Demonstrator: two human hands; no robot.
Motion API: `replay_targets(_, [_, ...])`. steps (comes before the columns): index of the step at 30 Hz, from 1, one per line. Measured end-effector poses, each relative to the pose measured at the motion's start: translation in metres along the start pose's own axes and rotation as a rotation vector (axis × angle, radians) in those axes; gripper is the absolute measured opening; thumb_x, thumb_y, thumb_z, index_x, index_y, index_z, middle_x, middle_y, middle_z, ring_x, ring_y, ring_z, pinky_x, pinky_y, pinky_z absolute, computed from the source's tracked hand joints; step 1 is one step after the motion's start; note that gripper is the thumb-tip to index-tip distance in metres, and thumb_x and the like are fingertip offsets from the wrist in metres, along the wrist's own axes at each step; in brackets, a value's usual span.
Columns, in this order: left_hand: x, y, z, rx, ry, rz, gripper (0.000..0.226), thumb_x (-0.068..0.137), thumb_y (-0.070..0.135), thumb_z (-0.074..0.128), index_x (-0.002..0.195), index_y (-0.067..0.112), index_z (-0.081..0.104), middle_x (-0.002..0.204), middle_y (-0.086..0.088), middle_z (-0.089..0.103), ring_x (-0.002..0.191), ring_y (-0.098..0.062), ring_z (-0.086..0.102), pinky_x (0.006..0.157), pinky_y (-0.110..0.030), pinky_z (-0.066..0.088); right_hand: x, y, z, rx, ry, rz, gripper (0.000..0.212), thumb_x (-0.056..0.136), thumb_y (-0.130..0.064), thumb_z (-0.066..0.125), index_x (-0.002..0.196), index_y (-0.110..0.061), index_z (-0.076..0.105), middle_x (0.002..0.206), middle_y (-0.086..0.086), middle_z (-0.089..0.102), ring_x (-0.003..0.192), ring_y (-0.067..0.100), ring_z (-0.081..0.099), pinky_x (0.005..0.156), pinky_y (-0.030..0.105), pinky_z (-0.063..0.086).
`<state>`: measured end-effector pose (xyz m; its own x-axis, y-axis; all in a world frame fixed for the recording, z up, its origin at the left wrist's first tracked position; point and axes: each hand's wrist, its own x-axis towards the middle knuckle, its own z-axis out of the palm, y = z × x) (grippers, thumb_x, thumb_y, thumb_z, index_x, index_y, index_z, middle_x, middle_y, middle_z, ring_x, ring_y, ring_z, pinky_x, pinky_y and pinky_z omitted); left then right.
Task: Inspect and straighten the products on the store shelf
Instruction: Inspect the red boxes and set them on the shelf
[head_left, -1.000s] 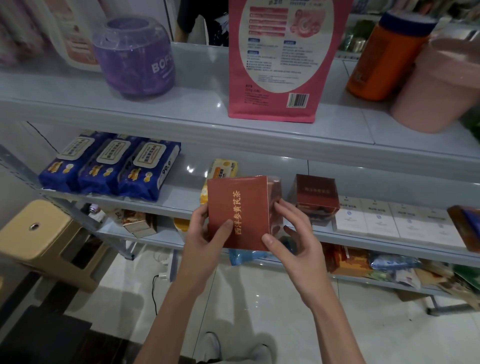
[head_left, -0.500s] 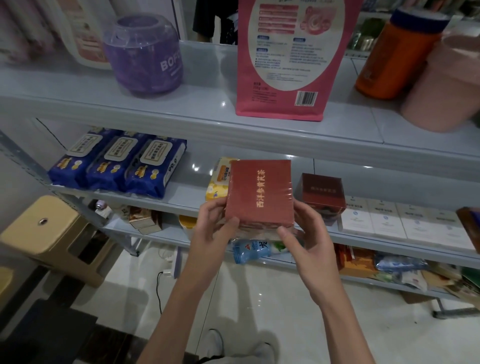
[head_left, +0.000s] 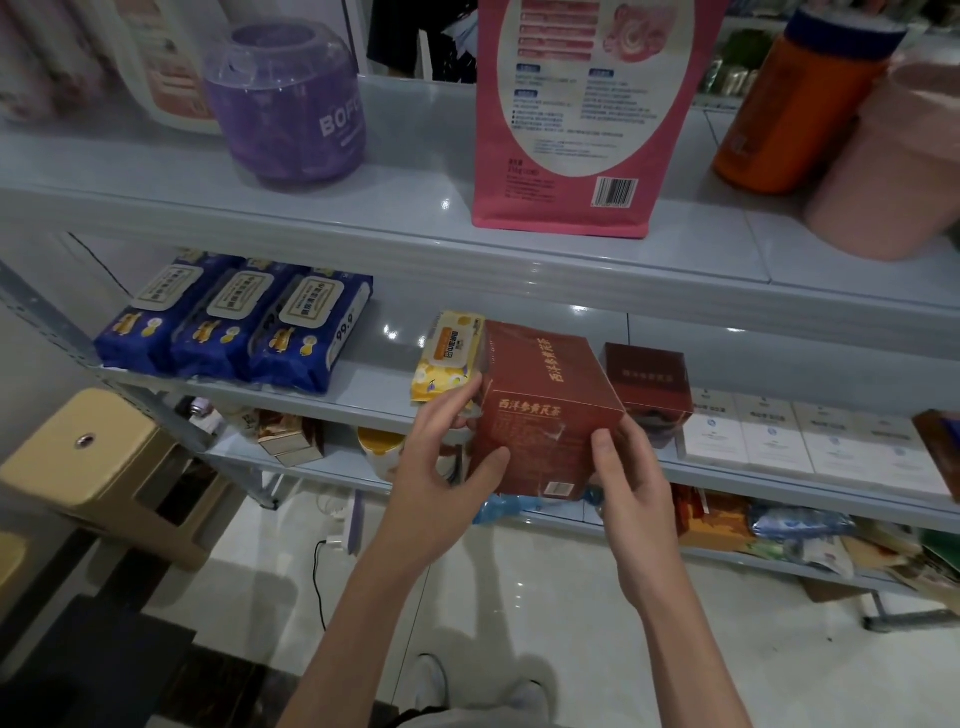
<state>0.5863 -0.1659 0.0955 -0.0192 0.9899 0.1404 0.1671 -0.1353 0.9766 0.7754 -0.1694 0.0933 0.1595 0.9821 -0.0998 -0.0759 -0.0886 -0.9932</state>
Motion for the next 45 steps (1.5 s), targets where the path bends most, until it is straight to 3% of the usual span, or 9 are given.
replay_targets(3, [0.001,-0.001,-0.001,-0.031,-0.002,-0.083,0.073,0.087,0.037,0.075,0.152,0.039,0.041,0.143,0.011,0.054,0.132,-0.015,0.054,0.103,-0.044,0.054,-0.002,-0.001,0.000,-0.011,-0.066,-0.036,0.043,0.089,-0.046,0.064,0.130,-0.056,0.056,0.136,-0.016,0.062,0.122,0.004,0.063,0.084,0.021,0.059])
replay_targets(10, [0.000,0.001,-0.002,-0.164,-0.023,-0.172,0.065,0.091,0.023,0.070,0.150,0.028,0.041,0.126,0.001,0.068,0.122,-0.016,0.064,0.099,-0.043,0.057,-0.002,-0.002,-0.001,-0.220,-0.187,-0.149,0.072,0.086,-0.038,0.071,0.148,-0.054,0.038,0.144,-0.020,0.037,0.131,-0.012,0.041,0.092,0.010,0.051])
replay_targets(17, [0.003,0.000,0.000,-0.220,0.110,-0.221,0.069,0.081,0.039,0.073,0.142,0.025,0.042,0.130,0.002,0.066,0.117,-0.008,0.066,0.086,-0.021,0.058,-0.004,0.000,-0.005,-0.274,-0.199,-0.179,0.069,0.081,-0.040,0.081,0.142,-0.044,0.049,0.147,-0.026,0.050,0.138,0.000,0.046,0.114,0.043,0.046])
replay_targets(21, [0.006,0.005,0.000,-0.262,0.171,-0.249,0.048,0.081,0.042,0.069,0.120,0.026,0.047,0.123,-0.003,0.069,0.106,-0.008,0.070,0.077,-0.018,0.057,-0.005,-0.001,-0.004,-0.304,-0.238,-0.189,0.073,0.081,-0.037,0.080,0.146,-0.044,0.047,0.149,-0.028,0.045,0.140,-0.002,0.043,0.115,0.042,0.045])
replay_targets(25, [0.005,0.008,-0.007,-0.267,0.072,-0.215,0.057,0.084,0.053,0.068,0.135,0.030,0.054,0.129,0.004,0.067,0.116,-0.008,0.066,0.083,-0.019,0.056,-0.003,0.001,-0.005,-0.226,-0.134,-0.180,0.060,0.088,-0.038,0.073,0.143,-0.046,0.052,0.144,-0.021,0.053,0.137,0.002,0.050,0.109,0.037,0.050])
replay_targets(28, [0.002,0.008,-0.006,-0.319,-0.051,-0.239,0.067,0.085,0.037,0.072,0.147,0.030,0.048,0.131,0.001,0.067,0.121,-0.012,0.064,0.085,-0.024,0.058,-0.004,0.000,-0.001,-0.122,-0.056,-0.110,0.049,0.087,-0.045,0.068,0.133,-0.053,0.054,0.143,-0.011,0.056,0.128,0.001,0.057,0.093,0.019,0.056])
replay_targets(34, [0.002,-0.005,-0.001,-0.123,0.021,-0.223,0.051,0.090,0.017,0.074,0.134,0.030,0.052,0.135,0.005,0.062,0.126,-0.014,0.060,0.097,-0.044,0.058,-0.004,-0.001,-0.002,-0.053,-0.054,-0.066,0.048,0.089,-0.042,0.067,0.132,-0.058,0.051,0.143,-0.015,0.054,0.125,0.004,0.060,0.085,0.020,0.059])
replay_targets(39, [0.002,0.000,-0.001,-0.077,0.028,-0.197,0.043,0.091,0.029,0.071,0.131,0.029,0.054,0.130,0.008,0.064,0.121,-0.011,0.062,0.090,-0.035,0.061,-0.004,0.002,-0.004,-0.030,-0.025,-0.039,0.040,0.100,-0.021,0.063,0.134,-0.040,0.055,0.136,-0.013,0.061,0.113,-0.003,0.064,0.078,0.016,0.058])
replay_targets(45, [0.000,0.002,0.001,-0.005,-0.003,-0.149,0.056,0.086,0.041,0.070,0.138,0.032,0.052,0.136,0.008,0.058,0.122,-0.010,0.060,0.086,-0.030,0.061,-0.004,0.004,-0.004,-0.060,0.014,0.015,0.030,0.103,-0.030,0.057,0.129,-0.045,0.056,0.128,-0.018,0.063,0.108,-0.008,0.064,0.077,0.013,0.057])
